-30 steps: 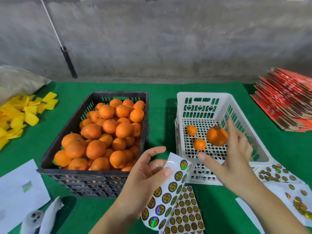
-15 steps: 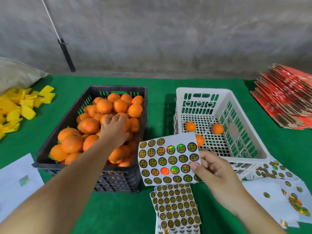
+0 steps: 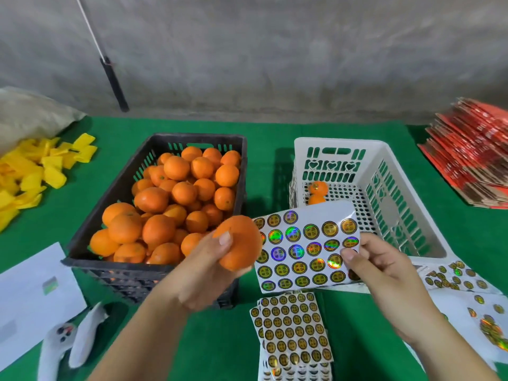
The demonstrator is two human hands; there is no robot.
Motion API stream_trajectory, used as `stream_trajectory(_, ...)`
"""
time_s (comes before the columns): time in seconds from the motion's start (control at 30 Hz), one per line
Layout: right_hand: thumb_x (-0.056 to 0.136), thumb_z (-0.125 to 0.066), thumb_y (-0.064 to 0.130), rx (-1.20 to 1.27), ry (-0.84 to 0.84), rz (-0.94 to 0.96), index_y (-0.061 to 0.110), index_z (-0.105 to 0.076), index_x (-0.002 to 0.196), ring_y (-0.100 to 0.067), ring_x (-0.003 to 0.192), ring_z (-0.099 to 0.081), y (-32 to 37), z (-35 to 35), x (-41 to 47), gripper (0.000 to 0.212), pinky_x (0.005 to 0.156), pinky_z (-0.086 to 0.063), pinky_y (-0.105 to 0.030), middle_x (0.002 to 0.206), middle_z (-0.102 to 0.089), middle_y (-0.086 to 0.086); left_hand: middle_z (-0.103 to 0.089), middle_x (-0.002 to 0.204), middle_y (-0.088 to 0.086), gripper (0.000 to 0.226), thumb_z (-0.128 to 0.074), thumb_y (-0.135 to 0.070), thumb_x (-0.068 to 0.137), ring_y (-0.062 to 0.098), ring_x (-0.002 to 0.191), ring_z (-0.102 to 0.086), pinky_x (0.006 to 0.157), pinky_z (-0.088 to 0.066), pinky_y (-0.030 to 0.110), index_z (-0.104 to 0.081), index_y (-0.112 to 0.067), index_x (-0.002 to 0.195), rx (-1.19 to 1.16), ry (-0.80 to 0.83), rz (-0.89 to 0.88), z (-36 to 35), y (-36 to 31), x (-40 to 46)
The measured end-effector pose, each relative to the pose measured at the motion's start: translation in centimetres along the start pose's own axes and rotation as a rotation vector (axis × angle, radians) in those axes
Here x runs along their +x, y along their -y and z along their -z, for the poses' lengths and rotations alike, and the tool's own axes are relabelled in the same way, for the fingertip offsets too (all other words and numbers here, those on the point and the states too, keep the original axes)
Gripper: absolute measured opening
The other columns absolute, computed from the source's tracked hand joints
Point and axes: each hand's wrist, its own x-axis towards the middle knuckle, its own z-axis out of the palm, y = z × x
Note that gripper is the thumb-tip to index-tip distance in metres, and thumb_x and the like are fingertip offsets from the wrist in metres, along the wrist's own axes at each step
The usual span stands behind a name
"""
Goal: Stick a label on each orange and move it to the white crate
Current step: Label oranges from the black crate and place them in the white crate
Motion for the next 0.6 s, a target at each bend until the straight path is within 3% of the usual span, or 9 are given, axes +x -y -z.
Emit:
stream_trajectory(0.07,0.097,-0.061,0.012,-0.011,0.012,0.015,0.027,-0.078,0.105,-0.007,0.083,-0.075,0.1,-0.1,-0.1,0.024,0.076,-0.056,-0.014,0.085,-0.079,0.006,-0.05,0.153,0.024,0.121,-0.099,-0.049,0.061,0.046,0.142,-0.047,0.12,-0.028,0.067,-0.035,-0.008,0.155,-0.133,0.056,0.009,-1.3,1.3,-0.8)
stream_trajectory(0.13,0.099,-0.063,0.001,-0.06,-0.04,0.004,0.04,-0.076,0.105,0.0,0.084,-0.071,0.2,-0.8,-0.4,0.041,0.08,-0.055,-0.013,0.087,-0.075,0.014,-0.052,0.15,0.023,0.112,-0.098,-0.045,0.063,0.047,0.138,-0.05,0.118,-0.032,0.067,-0.039,-0.012,0.152,-0.078,0.025,-0.047,-2.6,2.1,-1.1)
stream_trajectory(0.2,0.098,-0.07,0.008,-0.364,-0.238,0.054,0.041,-0.063,0.129,-0.006,0.112,-0.061,0.0,-1.2,-0.7,0.047,0.103,-0.05,-0.027,0.118,-0.065,0.01,-0.064,0.13,0.006,0.097,-0.099,-0.053,0.054,0.032,0.117,-0.063,0.102,-0.051,0.051,-0.052,-0.027,0.135,0.12,-0.072,-0.103,-3.5,2.5,-1.4)
stream_trajectory(0.23,0.097,-0.072,0.016,-0.584,-0.344,0.151,0.033,-0.056,0.139,-0.012,0.122,-0.052,0.3,-1.6,-1.0,0.048,0.112,-0.041,-0.033,0.129,-0.055,0.001,-0.065,0.118,-0.004,0.093,-0.099,-0.057,0.052,0.023,0.104,-0.067,0.088,-0.055,0.039,-0.053,-0.031,0.128,0.218,-0.108,-0.117,-3.8,2.6,-1.7)
stream_trajectory(0.3,0.098,-0.068,0.028,-0.923,-0.403,0.523,0.024,-0.057,0.138,-0.022,0.122,-0.041,1.2,-2.1,-1.8,0.042,0.113,-0.026,-0.027,0.129,-0.046,-0.007,-0.065,0.11,-0.014,0.088,-0.097,-0.055,0.056,0.013,0.092,-0.07,0.074,-0.057,0.029,-0.05,-0.035,0.127,0.342,-0.139,-0.149,-4.2,2.7,-2.3)
stream_trajectory(0.4,0.098,-0.066,0.037,-1.087,-0.25,0.796,0.027,-0.069,0.128,-0.026,0.115,-0.044,2.5,-2.8,-2.6,0.032,0.105,-0.026,-0.028,0.127,-0.054,-0.005,-0.062,0.114,-0.015,0.085,-0.094,-0.038,0.067,0.014,0.091,-0.072,0.071,-0.058,0.029,-0.042,-0.032,0.134,0.428,-0.096,-0.221,-5.0,2.9,-2.9)
stream_trajectory(0.5,0.097,-0.067,0.044,-1.081,-0.092,0.751,0.021,-0.077,0.121,-0.029,0.109,-0.052,2.9,-2.8,-2.3,0.035,0.094,-0.041,-0.042,0.122,-0.064,0.0,-0.059,0.117,-0.017,0.083,-0.093,-0.032,0.071,0.014,0.094,-0.07,0.072,-0.059,0.028,-0.039,-0.029,0.135,0.495,-0.022,-0.285,-5.4,2.6,-3.3)
stream_trajectory(0.6,0.094,-0.068,0.042,-1.013,-0.006,0.668,0.017,-0.079,0.116,-0.025,0.104,-0.055,3.1,-2.2,-1.9,0.035,0.092,-0.044,-0.036,0.114,-0.066,0.002,-0.059,0.121,-0.015,0.084,-0.095,-0.03,0.073,0.02,0.1,-0.071,0.074,-0.06,0.031,-0.038,-0.03,0.134,0.552,0.047,-0.293,-5.5,2.0,-3.7)
